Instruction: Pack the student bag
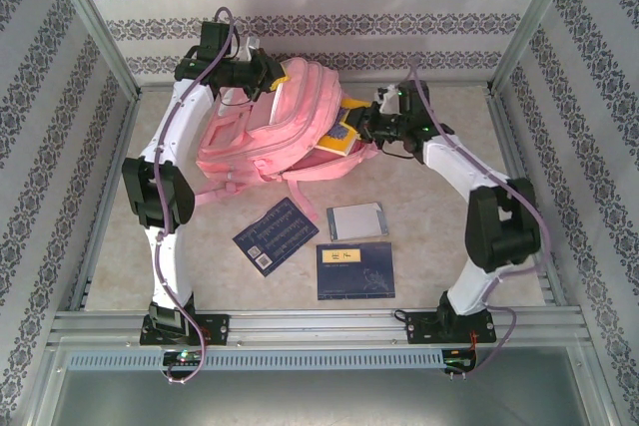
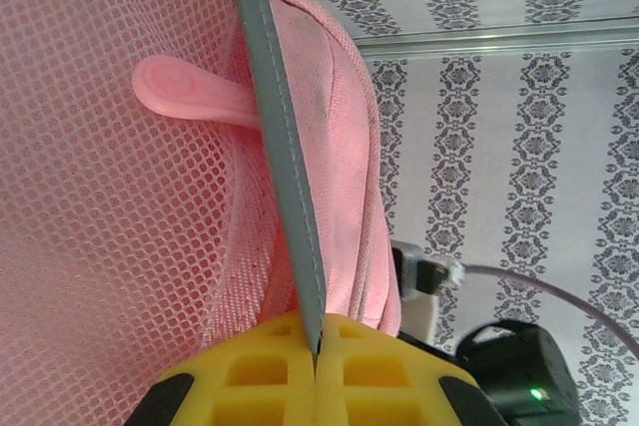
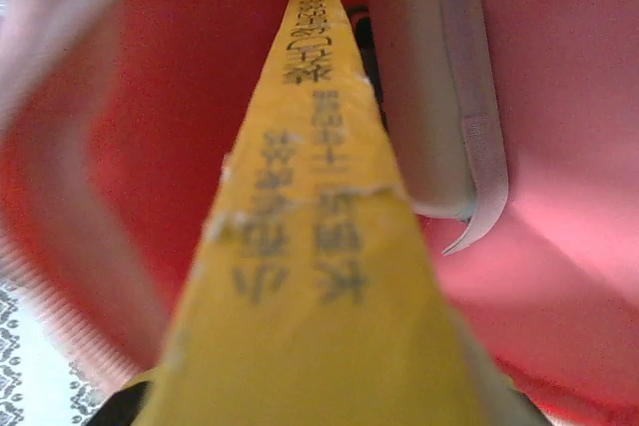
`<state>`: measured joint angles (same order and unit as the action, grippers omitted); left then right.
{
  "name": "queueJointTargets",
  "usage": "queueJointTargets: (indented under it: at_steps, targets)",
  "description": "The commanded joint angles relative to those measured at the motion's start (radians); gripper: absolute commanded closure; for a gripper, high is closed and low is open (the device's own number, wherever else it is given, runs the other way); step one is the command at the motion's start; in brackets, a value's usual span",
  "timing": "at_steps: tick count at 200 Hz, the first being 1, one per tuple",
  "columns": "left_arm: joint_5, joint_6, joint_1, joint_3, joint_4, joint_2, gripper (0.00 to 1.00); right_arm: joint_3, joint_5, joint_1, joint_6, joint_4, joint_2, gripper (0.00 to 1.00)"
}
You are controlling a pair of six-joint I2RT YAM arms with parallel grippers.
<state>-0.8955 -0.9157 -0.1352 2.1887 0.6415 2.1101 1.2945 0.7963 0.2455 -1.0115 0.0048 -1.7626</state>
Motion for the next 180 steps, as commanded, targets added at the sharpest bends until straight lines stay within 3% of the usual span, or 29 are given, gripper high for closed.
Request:
queueJointTargets:
  at_steps: [1, 35, 55, 70, 79, 93, 107, 127, 180]
  targets:
    - [-0.095, -0.047, 0.013, 0.018, -0.157, -0.102, 1.00, 0.087, 0.071, 0.044, 0.036, 0.097, -0.073, 1.00]
    - [-0.105, -0.057, 0.011, 0.009, -0.170, -0.103, 1.00, 0.236, 0.057, 0.135, 0.024, 0.078, -0.217, 1.00]
    - [-0.109, -0.058, 0.011, 0.006, -0.174, -0.107, 1.00, 0.317, -0.028, 0.183, 0.015, 0.041, -0.288, 1.00]
    - [-0.114, -0.063, 0.010, 0.003, -0.181, -0.107, 1.00, 0.354, -0.115, 0.204, -0.026, 0.036, -0.333, 0.94]
    - [-0.115, -0.064, 0.010, 0.003, -0.184, -0.107, 1.00, 0.378, -0.154, 0.214, -0.042, 0.038, -0.361, 0.87]
    - [-0.115, -0.063, 0.011, 0.005, -0.184, -0.105, 1.00, 0.426, -0.186, 0.227, -0.038, 0.023, -0.409, 0.64]
    - [-0.115, -0.060, 0.011, 0.005, -0.182, -0.104, 1.00, 0.466, -0.173, 0.228, -0.034, 0.018, -0.443, 0.52]
    - [-0.114, -0.054, 0.021, 0.009, -0.173, -0.099, 1.00, 0.431, -0.155, 0.211, -0.047, 0.085, -0.416, 0.42]
    - [-0.086, -0.018, 0.084, 0.022, -0.106, -0.096, 1.00, 0.330, -0.114, 0.164, 0.110, 0.052, -0.249, 0.26]
